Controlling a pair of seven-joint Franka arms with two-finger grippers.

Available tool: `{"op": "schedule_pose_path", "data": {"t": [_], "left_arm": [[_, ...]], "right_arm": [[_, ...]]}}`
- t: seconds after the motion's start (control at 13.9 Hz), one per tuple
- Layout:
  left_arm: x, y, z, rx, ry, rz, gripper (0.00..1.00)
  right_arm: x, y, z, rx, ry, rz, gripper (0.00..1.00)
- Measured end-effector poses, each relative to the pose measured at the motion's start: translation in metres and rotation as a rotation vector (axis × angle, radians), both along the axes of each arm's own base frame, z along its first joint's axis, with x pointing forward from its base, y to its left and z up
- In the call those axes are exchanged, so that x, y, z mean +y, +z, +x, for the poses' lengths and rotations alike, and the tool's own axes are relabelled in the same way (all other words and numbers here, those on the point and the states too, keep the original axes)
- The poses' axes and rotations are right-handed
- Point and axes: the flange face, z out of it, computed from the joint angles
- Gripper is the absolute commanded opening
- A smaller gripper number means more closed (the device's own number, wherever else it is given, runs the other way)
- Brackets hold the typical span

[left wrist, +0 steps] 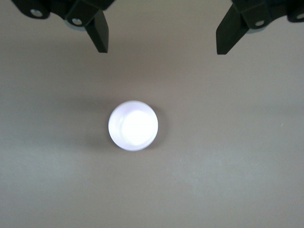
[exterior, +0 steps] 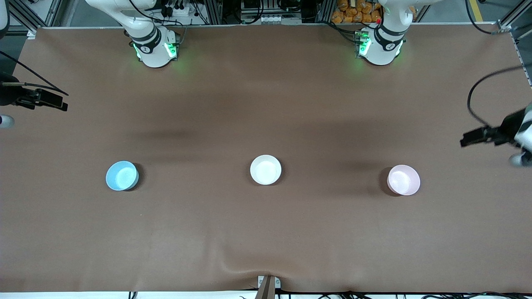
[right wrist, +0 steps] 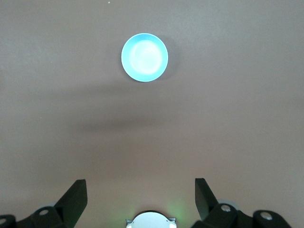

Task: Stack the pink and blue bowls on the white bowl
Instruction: 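Reach the right gripper to the blue bowl while the left gripper reaches the pink bowl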

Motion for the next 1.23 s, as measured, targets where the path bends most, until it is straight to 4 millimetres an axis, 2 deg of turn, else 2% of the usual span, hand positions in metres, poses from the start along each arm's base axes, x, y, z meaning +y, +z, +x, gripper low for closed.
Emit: {"op": "schedule_pose_path", "data": {"t": [0.14,0.29,0.65,0.79,1.01,1.15,1.23], "left_arm": [[0.000,-0.047,0.021,-0.003,-0.002,0.000,1.00],[-0.006,-0.092,0.035,-0.010,-0.011,0.000,1.00],[-0.016,-0.176,0.051,-0.068,-0.021,0.004,1.00],[-0.015,-0.200,0.053,-0.066,-0.022,0.005,1.00],[-0.015,-0.236,0.042,-0.082,-0.042,0.007,0.98],[-0.015,-0.257,0.030,-0.073,-0.065,0.006,0.86],[-0.015,-0.264,0.026,-0.067,-0.080,0.006,0.79]], "right_arm": [[0.000,-0.012,0.004,0.015,0.000,0.000,1.00],[0.001,-0.035,0.017,0.019,0.002,-0.003,1.00],[0.002,-0.121,0.058,0.054,0.008,-0.013,1.00],[0.001,-0.154,0.069,0.069,0.008,-0.017,1.00],[-0.007,-0.216,0.084,0.082,0.010,-0.023,1.00],[-0.011,-0.251,0.087,0.064,0.019,-0.028,1.00],[-0.011,-0.262,0.086,0.053,0.021,-0.030,1.00]]}}
